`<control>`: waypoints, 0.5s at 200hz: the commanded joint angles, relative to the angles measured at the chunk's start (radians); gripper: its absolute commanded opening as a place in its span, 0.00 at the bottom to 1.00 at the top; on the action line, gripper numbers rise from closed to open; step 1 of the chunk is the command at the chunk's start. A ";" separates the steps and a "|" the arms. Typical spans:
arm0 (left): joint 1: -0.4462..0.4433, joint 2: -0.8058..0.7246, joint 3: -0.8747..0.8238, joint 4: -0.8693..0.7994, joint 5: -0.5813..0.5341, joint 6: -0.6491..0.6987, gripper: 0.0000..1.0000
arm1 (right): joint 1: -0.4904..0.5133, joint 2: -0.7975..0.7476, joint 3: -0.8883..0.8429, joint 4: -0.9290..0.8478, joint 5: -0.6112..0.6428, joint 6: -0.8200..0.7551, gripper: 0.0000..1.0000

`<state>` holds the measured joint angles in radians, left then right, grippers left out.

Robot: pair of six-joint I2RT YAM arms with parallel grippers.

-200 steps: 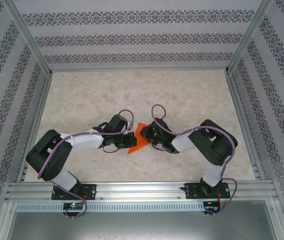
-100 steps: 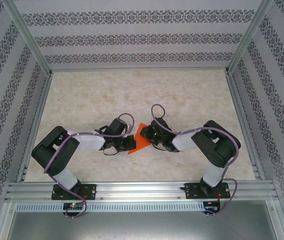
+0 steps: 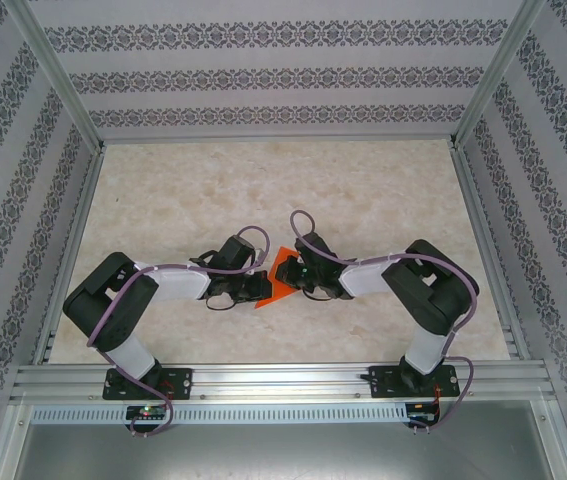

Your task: Fold a paper plane with a square sheet of paper (pick it up from the middle)

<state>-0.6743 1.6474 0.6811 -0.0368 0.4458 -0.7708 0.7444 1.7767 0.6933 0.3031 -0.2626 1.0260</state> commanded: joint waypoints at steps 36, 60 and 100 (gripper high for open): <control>0.002 0.018 -0.007 -0.122 -0.071 0.026 0.00 | 0.030 -0.045 -0.030 0.006 -0.008 -0.031 0.06; 0.002 0.031 0.000 -0.123 -0.062 0.029 0.00 | 0.039 -0.039 -0.043 0.062 -0.052 -0.026 0.06; 0.002 0.034 0.000 -0.120 -0.057 0.028 0.00 | 0.037 0.047 -0.015 -0.010 -0.008 -0.033 0.07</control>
<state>-0.6743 1.6478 0.6930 -0.0643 0.4427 -0.7647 0.7746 1.7725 0.6701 0.3309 -0.2909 1.0180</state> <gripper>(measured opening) 0.053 0.066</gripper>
